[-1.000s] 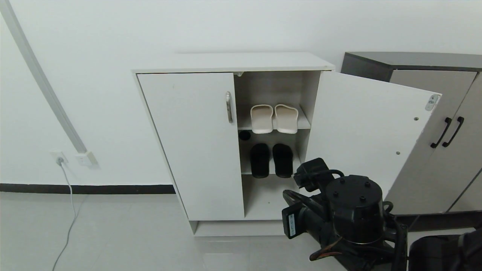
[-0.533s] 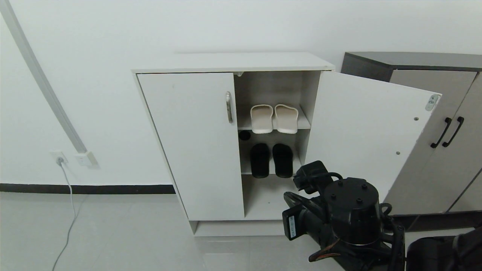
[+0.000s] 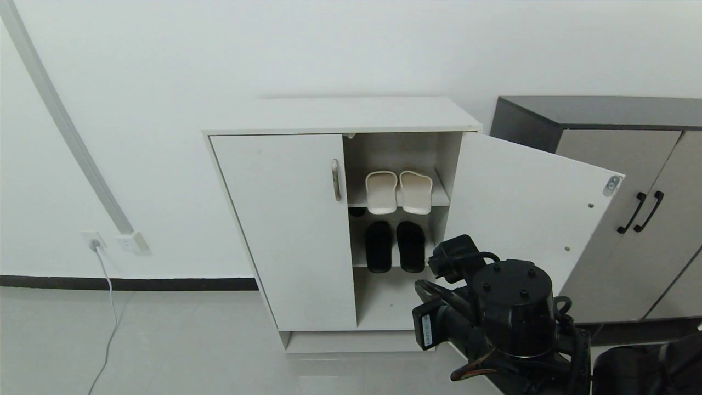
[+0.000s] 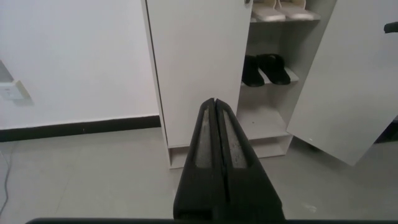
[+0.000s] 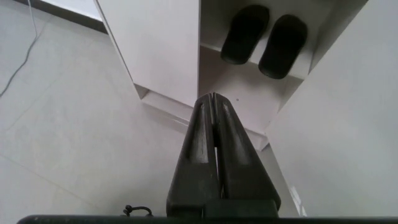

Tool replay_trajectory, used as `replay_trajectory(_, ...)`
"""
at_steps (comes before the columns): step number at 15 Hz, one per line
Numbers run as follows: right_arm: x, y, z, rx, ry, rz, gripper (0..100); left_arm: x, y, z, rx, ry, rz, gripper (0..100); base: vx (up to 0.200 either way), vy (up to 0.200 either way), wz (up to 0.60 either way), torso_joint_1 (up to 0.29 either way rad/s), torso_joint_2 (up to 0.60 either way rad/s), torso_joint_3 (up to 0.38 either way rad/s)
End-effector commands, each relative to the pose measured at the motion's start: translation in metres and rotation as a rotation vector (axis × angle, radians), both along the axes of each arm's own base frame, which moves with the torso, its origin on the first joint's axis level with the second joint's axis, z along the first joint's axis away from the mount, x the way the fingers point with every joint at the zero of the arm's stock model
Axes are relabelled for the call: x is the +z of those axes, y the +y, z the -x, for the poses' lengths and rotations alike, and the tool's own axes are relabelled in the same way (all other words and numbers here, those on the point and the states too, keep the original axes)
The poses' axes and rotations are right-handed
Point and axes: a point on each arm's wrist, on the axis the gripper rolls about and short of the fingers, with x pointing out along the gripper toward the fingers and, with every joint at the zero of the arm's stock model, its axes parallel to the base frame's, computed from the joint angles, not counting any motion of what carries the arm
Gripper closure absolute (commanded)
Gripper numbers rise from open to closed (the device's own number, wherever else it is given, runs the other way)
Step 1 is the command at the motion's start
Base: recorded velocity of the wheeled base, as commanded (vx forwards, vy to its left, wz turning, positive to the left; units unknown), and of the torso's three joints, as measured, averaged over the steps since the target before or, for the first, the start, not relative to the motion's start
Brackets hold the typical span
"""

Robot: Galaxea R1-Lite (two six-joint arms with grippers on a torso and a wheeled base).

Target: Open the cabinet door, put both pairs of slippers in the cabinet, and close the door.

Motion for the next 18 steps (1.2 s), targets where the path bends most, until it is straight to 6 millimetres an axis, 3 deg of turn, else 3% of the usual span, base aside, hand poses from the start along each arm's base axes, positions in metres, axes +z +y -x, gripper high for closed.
replay_trajectory(1, -0.0012, 0.0003, 0.001, 0.003, 0.003, 0.003, 100, 0.0004, 0.0, 0.0002, 0.0, -0.002, 0.0, 100, 0.0, 0.0, 0.0, 0.149, -0.47, -0.33)
replay_trajectory(18, -0.0057, 0.0009, -0.0007, 0.0, 0.012, 0.013, 100, 0.0, 0.0, -0.0001, 0.0, 0.001, 0.0, 100, 0.0, 0.0, 0.0, 0.198, -0.52, -0.318)
